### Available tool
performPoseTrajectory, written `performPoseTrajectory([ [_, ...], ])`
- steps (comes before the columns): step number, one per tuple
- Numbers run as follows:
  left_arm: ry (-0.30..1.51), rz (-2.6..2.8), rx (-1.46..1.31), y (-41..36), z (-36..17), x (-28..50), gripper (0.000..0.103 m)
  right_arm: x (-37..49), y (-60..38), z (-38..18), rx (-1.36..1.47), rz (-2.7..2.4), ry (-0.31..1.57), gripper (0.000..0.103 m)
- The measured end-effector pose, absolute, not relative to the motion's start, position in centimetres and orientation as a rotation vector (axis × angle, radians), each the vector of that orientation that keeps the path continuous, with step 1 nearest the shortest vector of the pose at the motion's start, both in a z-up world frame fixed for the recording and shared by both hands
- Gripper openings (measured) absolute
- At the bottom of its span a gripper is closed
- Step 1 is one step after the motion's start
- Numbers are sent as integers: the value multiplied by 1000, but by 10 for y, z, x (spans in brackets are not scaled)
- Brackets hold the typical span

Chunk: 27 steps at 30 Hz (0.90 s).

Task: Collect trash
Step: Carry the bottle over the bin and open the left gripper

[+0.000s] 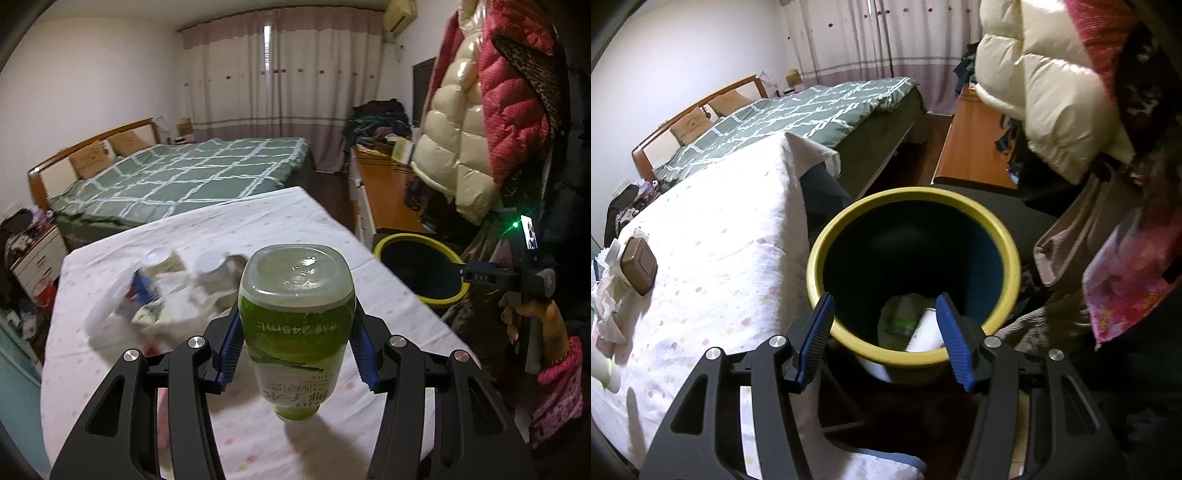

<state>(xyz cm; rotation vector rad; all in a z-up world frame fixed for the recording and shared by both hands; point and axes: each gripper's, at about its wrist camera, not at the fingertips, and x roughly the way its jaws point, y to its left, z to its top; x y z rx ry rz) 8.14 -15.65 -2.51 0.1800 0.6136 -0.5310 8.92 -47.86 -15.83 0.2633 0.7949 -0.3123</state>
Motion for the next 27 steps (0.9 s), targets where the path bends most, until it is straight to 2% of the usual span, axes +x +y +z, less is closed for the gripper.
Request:
performPoseTrajectory([
  [17,620,-829,258,-332,-6,152,52,49,-524,-164,317,-363,770,55],
  [27,745,-890,345,-445,-66,185,52,40,-547,-182,350,-396,799,55],
])
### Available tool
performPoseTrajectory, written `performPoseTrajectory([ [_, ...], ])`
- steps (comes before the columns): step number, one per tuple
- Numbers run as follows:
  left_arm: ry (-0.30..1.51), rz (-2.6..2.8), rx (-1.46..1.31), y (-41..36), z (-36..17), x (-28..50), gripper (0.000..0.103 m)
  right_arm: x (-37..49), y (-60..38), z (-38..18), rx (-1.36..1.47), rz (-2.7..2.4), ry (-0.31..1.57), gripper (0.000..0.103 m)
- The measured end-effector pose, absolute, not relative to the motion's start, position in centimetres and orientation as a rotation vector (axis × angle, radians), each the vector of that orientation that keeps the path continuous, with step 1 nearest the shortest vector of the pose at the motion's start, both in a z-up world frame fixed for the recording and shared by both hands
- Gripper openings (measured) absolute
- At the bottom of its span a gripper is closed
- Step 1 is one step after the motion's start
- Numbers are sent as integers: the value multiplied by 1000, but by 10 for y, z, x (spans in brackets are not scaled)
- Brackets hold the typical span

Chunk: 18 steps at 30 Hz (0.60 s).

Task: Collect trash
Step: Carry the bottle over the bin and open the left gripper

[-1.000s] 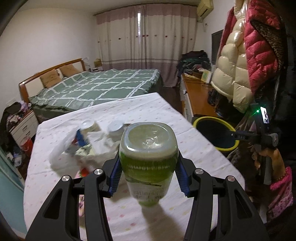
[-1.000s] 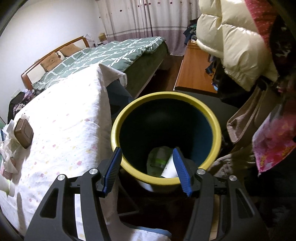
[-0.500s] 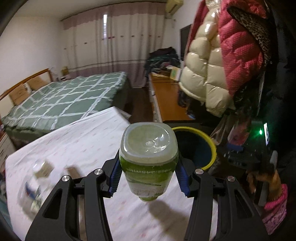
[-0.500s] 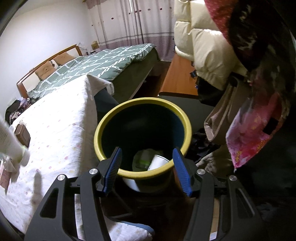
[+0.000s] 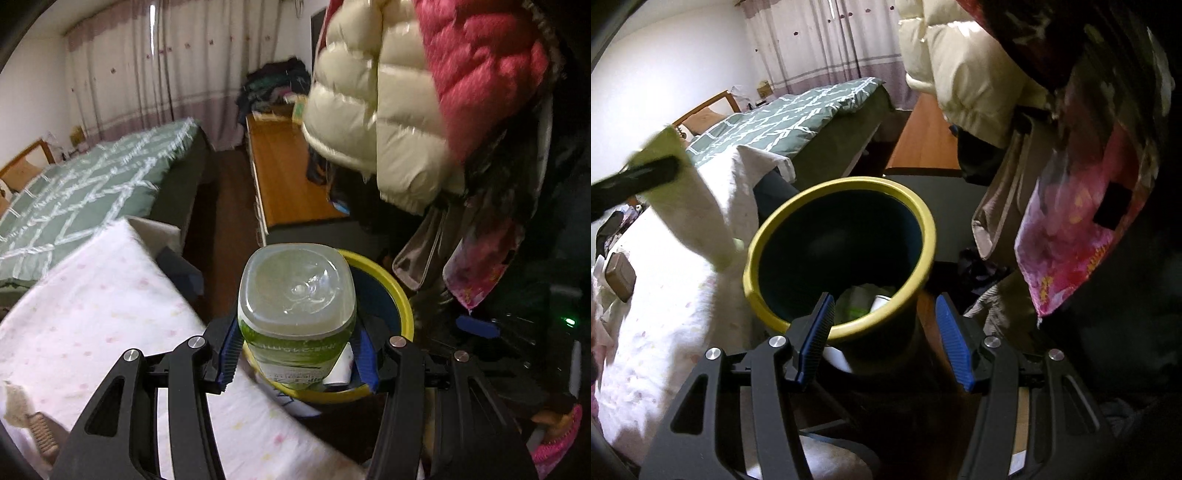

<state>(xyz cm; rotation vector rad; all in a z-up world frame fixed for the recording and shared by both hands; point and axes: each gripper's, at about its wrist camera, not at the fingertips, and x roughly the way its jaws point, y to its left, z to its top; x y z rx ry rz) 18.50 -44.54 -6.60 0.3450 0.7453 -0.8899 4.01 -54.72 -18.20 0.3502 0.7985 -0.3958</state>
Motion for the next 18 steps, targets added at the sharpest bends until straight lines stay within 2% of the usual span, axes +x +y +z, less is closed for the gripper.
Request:
performPoseTrajectory([
  [5,777,-876,403,-481,-97,192,52,39,-553,-189,359,-405,812,55],
  [13,843,-843,445,-497,-131,202,52,39,-552,-189,361,-409,814,57],
  [15,831,-839,424,-493,-129,202,83,40,-552,-189,359,-410,813,58],
  [18,785,-837,423,-488,-119,197,84,40,-552,-188,360,-409,813,58],
])
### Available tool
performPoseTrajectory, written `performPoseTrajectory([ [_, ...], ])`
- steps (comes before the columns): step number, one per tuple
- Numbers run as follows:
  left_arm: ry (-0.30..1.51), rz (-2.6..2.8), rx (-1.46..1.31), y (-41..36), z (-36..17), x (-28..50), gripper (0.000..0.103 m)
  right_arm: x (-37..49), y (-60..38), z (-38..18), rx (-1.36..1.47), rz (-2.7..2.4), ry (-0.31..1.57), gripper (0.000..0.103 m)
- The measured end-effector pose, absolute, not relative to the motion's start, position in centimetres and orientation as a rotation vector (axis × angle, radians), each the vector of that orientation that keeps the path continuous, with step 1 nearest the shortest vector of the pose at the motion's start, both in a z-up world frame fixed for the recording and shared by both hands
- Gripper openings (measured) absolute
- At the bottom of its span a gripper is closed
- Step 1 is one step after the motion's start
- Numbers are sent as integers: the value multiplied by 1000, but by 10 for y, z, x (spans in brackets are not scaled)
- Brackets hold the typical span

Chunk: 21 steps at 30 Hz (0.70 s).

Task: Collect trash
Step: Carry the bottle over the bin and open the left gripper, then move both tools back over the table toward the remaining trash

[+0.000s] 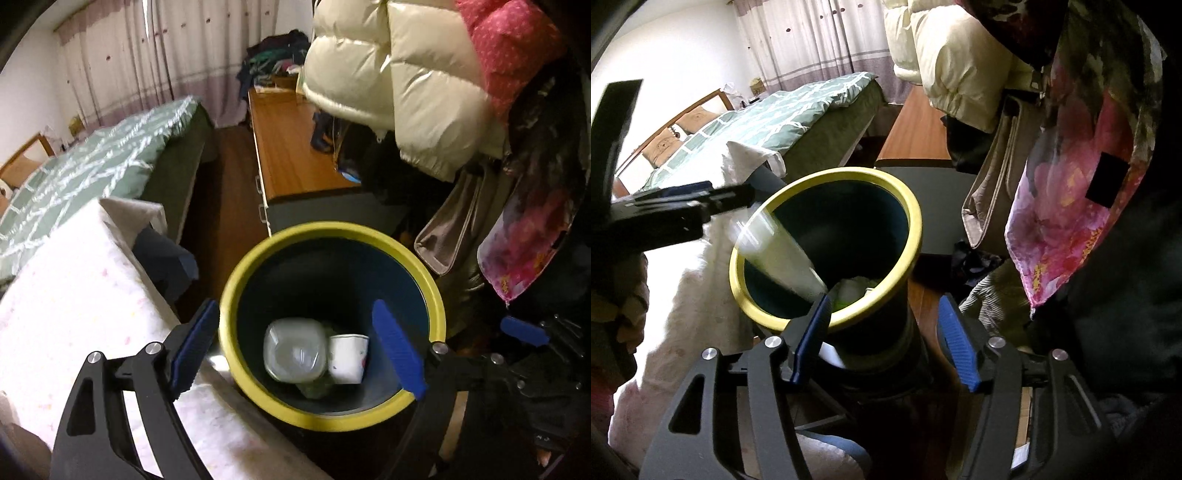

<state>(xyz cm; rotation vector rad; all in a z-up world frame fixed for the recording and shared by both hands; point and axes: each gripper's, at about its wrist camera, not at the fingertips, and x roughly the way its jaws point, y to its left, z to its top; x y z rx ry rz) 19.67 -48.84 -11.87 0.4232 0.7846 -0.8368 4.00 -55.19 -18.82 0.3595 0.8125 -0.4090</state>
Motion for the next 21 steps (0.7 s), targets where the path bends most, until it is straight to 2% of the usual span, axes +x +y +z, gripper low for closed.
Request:
performPoseTrajectory([
  [7,699,-847,318,-437,-63,174,84,41,-541,-181,347,-392,804,58],
  [15,633,-723,202,-321,-16,144,93,56,-510,-176,303,-328,818,58],
  [21,606,-538,109,-223,0,134,95,70,-475,-168,261,-267,821,58],
])
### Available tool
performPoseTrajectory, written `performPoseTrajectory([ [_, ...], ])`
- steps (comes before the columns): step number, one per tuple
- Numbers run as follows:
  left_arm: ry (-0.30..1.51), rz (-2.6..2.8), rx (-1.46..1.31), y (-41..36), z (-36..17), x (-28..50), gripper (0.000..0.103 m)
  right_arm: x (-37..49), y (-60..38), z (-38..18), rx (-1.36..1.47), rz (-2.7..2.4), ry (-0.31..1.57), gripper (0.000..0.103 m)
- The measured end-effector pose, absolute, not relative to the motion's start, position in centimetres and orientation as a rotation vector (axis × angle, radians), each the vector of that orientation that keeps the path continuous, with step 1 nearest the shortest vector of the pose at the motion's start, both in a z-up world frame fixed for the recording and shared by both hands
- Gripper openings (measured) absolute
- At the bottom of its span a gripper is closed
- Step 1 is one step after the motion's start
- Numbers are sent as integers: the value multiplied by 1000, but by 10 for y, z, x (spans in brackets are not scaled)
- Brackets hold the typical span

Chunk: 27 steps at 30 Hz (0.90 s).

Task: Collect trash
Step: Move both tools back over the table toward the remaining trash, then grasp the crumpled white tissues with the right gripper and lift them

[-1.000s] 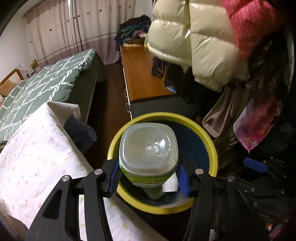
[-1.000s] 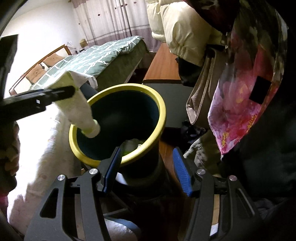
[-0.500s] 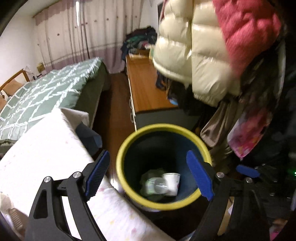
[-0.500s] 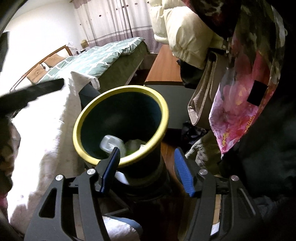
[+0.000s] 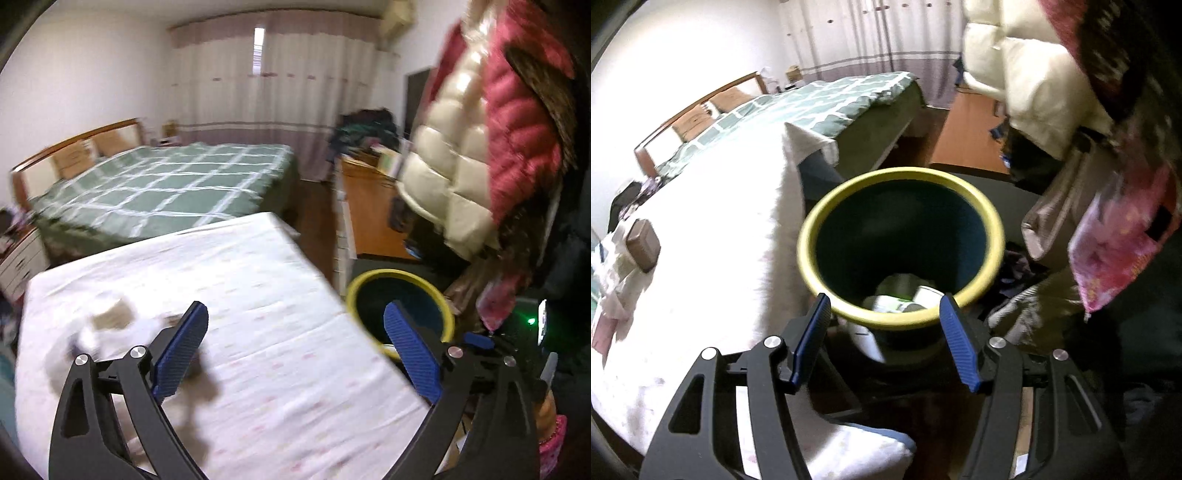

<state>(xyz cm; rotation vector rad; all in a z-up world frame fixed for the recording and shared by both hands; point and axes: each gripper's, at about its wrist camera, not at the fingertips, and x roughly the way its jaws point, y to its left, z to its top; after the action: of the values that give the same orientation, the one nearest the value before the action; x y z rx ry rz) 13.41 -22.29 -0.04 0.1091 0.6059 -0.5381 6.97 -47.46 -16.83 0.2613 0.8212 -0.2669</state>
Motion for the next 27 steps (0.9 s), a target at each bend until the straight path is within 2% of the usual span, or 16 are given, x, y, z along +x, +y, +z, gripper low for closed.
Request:
performPoseTrajectory([
  [11,576,-293,-2,-80,1,111,97,100,-393,-155,184,-123,840,58],
  [20,554,-130,-58,2,-7,91,98,129,-283,-155,94,110,861,59],
  [27,580,-100,-104,35,-19,90,98,148,-216,-147,76,252,854,59],
])
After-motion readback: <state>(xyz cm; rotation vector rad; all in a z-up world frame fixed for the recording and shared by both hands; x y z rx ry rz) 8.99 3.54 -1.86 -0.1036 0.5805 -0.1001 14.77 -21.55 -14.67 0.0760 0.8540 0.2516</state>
